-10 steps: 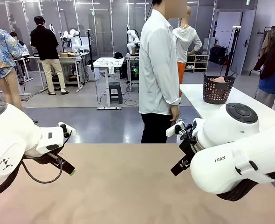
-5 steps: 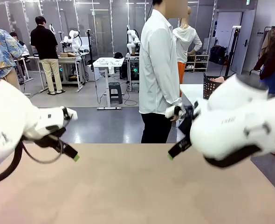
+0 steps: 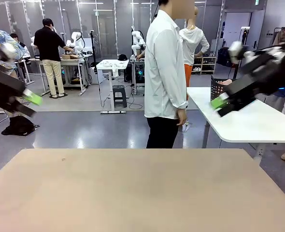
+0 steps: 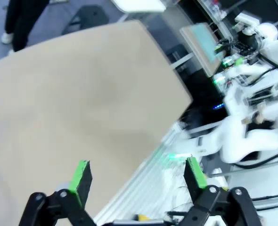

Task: Fold the towel.
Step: Grab the top end of the 100 cm Hotel Towel extended by the human.

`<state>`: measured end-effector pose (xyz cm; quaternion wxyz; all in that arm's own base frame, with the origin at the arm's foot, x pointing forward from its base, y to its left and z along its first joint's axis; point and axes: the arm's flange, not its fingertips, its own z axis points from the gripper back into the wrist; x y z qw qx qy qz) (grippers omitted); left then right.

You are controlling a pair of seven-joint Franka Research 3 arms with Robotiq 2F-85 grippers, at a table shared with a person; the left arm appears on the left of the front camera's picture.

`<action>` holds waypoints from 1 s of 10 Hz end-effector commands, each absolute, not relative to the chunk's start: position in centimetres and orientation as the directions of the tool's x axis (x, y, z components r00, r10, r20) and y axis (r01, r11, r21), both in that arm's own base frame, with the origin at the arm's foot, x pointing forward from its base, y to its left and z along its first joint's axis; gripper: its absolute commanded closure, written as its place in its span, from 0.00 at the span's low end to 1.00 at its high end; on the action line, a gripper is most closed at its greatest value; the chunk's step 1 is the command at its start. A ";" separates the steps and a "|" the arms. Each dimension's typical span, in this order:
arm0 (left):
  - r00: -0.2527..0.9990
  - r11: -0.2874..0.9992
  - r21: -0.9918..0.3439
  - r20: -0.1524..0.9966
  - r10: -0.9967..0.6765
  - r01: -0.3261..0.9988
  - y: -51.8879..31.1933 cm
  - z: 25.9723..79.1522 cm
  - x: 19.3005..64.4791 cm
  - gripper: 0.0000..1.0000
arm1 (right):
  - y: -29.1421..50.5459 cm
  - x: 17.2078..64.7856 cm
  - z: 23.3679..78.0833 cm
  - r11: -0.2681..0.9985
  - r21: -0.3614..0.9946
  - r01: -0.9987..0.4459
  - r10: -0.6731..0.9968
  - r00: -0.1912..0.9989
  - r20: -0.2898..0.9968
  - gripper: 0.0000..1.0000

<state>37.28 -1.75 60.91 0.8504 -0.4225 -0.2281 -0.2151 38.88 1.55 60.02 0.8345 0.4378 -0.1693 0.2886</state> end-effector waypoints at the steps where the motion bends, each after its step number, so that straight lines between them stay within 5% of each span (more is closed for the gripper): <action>1: 0.820 0.483 -0.730 0.570 0.041 0.484 5.0 59.4 35.4 0.00 | -5.7 39.5 57.7 0.390 0.779 -0.491 0.155 0.869 0.471 0.00; 5: 0.673 0.383 -0.843 0.534 0.512 0.377 18.3 54.7 27.0 0.00 | -17.9 32.0 54.4 0.302 0.839 -0.452 -0.211 0.827 0.521 0.00; 10: 0.557 0.378 -0.895 0.444 0.702 0.237 23.3 52.8 24.4 0.00 | -21.7 27.8 51.9 0.283 0.851 -0.442 -0.377 0.765 0.523 0.00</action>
